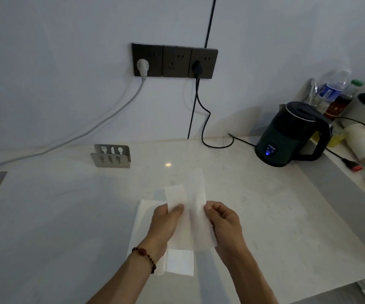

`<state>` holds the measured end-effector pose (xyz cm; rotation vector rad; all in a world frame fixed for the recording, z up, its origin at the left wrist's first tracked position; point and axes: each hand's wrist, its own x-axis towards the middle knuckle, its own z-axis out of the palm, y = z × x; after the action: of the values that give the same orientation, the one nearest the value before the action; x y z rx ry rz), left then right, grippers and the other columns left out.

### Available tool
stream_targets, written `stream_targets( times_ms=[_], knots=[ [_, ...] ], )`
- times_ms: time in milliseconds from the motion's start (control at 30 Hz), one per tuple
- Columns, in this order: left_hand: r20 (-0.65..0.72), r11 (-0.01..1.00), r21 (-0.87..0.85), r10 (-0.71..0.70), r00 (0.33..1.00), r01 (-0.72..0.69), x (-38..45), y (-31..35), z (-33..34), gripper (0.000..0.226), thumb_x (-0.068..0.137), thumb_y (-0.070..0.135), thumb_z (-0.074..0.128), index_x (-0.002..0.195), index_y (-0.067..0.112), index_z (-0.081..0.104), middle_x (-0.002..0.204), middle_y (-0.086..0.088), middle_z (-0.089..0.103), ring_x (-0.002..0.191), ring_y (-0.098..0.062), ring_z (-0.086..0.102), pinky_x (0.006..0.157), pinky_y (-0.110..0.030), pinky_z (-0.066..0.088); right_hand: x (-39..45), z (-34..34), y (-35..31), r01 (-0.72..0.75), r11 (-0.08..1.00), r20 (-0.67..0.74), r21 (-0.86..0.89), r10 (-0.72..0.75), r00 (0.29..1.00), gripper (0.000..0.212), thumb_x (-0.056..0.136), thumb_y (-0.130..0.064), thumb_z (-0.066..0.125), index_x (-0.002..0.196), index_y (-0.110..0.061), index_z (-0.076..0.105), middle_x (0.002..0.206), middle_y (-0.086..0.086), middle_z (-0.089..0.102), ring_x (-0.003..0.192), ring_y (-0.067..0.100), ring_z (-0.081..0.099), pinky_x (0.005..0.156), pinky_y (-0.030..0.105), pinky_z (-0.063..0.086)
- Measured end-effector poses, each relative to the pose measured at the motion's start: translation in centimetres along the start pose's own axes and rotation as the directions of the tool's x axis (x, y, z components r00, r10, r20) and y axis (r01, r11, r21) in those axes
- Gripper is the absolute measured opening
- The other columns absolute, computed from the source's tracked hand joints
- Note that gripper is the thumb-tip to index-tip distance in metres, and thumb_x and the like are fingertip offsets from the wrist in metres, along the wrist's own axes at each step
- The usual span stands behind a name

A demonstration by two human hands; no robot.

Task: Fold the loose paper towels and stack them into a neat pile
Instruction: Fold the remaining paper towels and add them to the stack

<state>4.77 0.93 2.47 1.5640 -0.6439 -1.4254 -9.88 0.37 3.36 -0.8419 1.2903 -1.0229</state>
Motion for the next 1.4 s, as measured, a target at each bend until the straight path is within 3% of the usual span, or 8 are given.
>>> stream_targets(
  times_ms=[200,433,600,767,1167,1267,1333,1400],
  knots=[
    [-0.135,0.972,0.149,0.203,0.97,-0.182,0.8,1.2,-6.8,0.019,0.092,0.018,0.062,0.082,0.005,0.071,0.078,-0.006,0.073,0.069,-0.016,0.066,0.064,-0.031,0.053,0.8,1.8,0.8,0.049,0.971,-0.046,-0.236,-0.061,0.997,0.015,0.089,-0.004,0.062,0.091,-0.012,0.074,0.083,0.004,0.076,0.08,0.026,0.072,0.074,0.04,0.06],
    [-0.203,0.932,0.337,0.214,0.955,-0.137,0.9,-1.0,-14.2,0.022,0.09,0.019,0.062,0.076,0.002,0.067,0.075,-0.013,0.07,0.063,-0.019,0.06,0.059,-0.03,0.045,0.0,7.2,4.5,-0.01,0.863,-0.039,-0.505,-0.011,0.999,0.023,0.089,-0.014,0.064,0.069,-0.003,0.068,0.056,0.002,0.063,0.044,0.01,0.055,0.049,0.023,0.047],
    [-0.192,0.897,0.431,0.196,0.962,-0.097,1.0,-2.3,-16.0,0.016,0.09,0.019,0.062,0.08,0.012,0.07,0.077,0.002,0.072,0.073,-0.017,0.068,0.06,-0.027,0.05,-0.5,8.8,6.8,-0.028,0.728,-0.054,-0.685,-0.013,0.998,0.022,0.089,-0.023,0.063,0.07,-0.012,0.068,0.064,-0.005,0.066,0.06,0.012,0.061,0.058,0.025,0.049],
    [-0.151,0.887,0.452,0.183,0.972,-0.097,1.2,-2.4,-16.0,0.014,0.09,0.019,0.063,0.081,0.012,0.07,0.078,0.003,0.072,0.074,-0.017,0.068,0.064,-0.03,0.053,-0.7,8.8,7.1,-0.051,0.692,-0.09,-0.72,-0.02,0.996,0.021,0.089,-0.024,0.061,0.071,-0.015,0.067,0.064,-0.011,0.062,0.062,0.006,0.057,0.054,0.016,0.038],
    [-0.169,0.855,0.515,0.159,0.973,-0.05,2.1,-3.5,-15.2,0.009,0.09,0.019,0.061,0.093,0.013,0.066,0.092,-0.002,0.071,0.084,-0.023,0.067,0.077,-0.041,0.057,-0.5,8.4,7.7,-0.093,0.634,-0.12,-0.768,0.001,0.993,0.02,0.086,-0.029,0.062,0.07,-0.016,0.064,0.065,-0.006,0.064,0.063,0.01,0.059,0.055,0.02,0.043],
    [-0.224,0.606,0.795,0.346,0.911,-0.034,2.6,-4.7,-15.2,0.05,0.09,0.031,0.059,0.135,0.013,0.047,0.134,-0.007,0.051,0.123,-0.026,0.048,0.094,-0.043,0.05,-0.4,8.1,7.9,-0.104,0.648,-0.16,-0.754,-0.028,0.987,0.018,0.086,-0.033,0.063,0.075,-0.019,0.063,0.071,-0.008,0.066,0.068,0.01,0.061,0.061,0.023,0.049],
    [-0.007,0.368,0.902,0.535,0.845,-0.226,2.6,-5.1,-14.4,0.051,0.092,0.035,0.051,0.138,0.011,0.048,0.14,-0.01,0.049,0.132,-0.029,0.043,0.1,-0.047,0.047,-0.3,7.5,8.1,-0.108,0.676,-0.234,-0.729,-0.098,0.967,0.014,0.086,-0.032,0.064,0.089,-0.019,0.063,0.087,-0.007,0.065,0.084,0.015,0.061,0.074,0.029,0.051],
    [0.303,0.124,0.885,0.579,0.757,-0.448,2.4,-5.5,-13.0,0.047,0.089,0.037,0.042,0.126,0.014,0.06,0.134,-0.009,0.057,0.13,-0.031,0.049,0.1,-0.051,0.048,-0.3,6.5,8.5,-0.145,0.661,-0.304,-0.736,-0.132,0.944,0.034,0.083,-0.031,0.069,0.112,-0.018,0.057,0.11,-0.003,0.057,0.106,0.021,0.053,0.083,0.032,0.046]
  ],
)
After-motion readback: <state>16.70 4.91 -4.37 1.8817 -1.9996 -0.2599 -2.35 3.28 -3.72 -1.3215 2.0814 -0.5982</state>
